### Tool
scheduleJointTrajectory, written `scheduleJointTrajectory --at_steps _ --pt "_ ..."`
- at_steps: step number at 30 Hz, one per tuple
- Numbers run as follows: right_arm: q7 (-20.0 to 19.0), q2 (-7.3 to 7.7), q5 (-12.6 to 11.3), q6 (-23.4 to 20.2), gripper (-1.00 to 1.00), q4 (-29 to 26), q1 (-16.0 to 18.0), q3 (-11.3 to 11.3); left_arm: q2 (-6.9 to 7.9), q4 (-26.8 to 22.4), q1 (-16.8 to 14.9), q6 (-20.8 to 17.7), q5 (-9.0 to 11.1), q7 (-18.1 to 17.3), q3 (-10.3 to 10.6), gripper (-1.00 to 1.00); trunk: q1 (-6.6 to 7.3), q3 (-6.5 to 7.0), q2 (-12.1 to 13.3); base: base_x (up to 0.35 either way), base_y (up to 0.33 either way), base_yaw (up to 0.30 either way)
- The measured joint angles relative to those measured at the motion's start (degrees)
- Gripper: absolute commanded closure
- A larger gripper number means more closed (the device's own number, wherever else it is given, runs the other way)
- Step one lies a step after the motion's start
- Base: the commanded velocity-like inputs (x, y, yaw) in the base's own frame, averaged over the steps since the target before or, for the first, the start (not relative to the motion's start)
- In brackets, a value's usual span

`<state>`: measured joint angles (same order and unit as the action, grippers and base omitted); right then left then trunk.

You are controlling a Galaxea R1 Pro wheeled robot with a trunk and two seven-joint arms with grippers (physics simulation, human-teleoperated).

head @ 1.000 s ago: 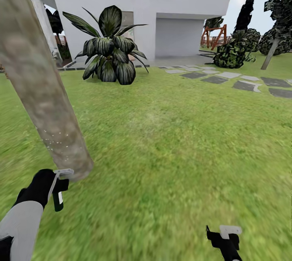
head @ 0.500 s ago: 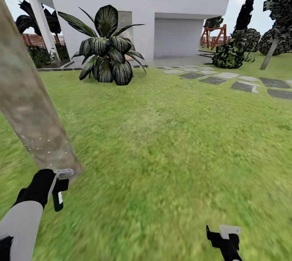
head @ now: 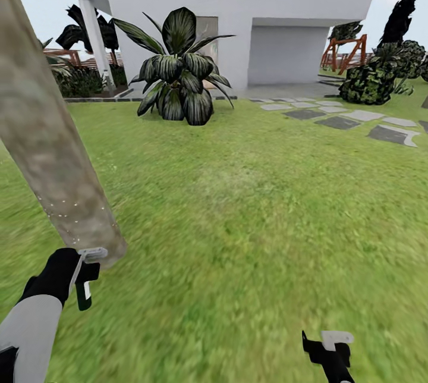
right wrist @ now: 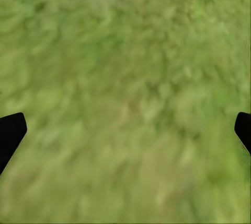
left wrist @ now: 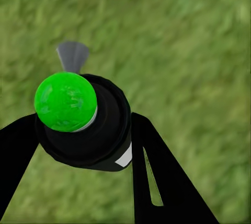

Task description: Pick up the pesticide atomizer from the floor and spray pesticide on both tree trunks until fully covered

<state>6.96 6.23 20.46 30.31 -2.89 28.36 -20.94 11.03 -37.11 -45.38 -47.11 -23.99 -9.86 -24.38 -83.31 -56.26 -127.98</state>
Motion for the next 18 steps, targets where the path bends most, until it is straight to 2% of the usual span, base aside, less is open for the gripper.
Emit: scheduleJointTrajectory --at_steps 6,16,18 --pt "0.0 0.0 0.02 -0.01 -1.0 0.0 0.0 0.0 -0.08 0.08 0.0 0.0 0.26 -0.05 0.0 1.0 0.0 0.0 0.0 0.236 -0.194 0.233" --pt "-0.01 0.01 0.02 0.0 -1.0 -0.01 -0.01 -0.01 -0.18 0.08 -0.02 0.02 0.26 -0.05 0.0 1.0 0.0 0.0 0.0 0.241 -0.185 0.014" --pt "0.0 0.0 0.02 0.01 -1.0 0.0 0.0 0.0 -0.17 0.09 0.0 0.0 0.28 0.02 0.0 1.0 0.0 0.0 0.0 0.208 -0.21 0.207"
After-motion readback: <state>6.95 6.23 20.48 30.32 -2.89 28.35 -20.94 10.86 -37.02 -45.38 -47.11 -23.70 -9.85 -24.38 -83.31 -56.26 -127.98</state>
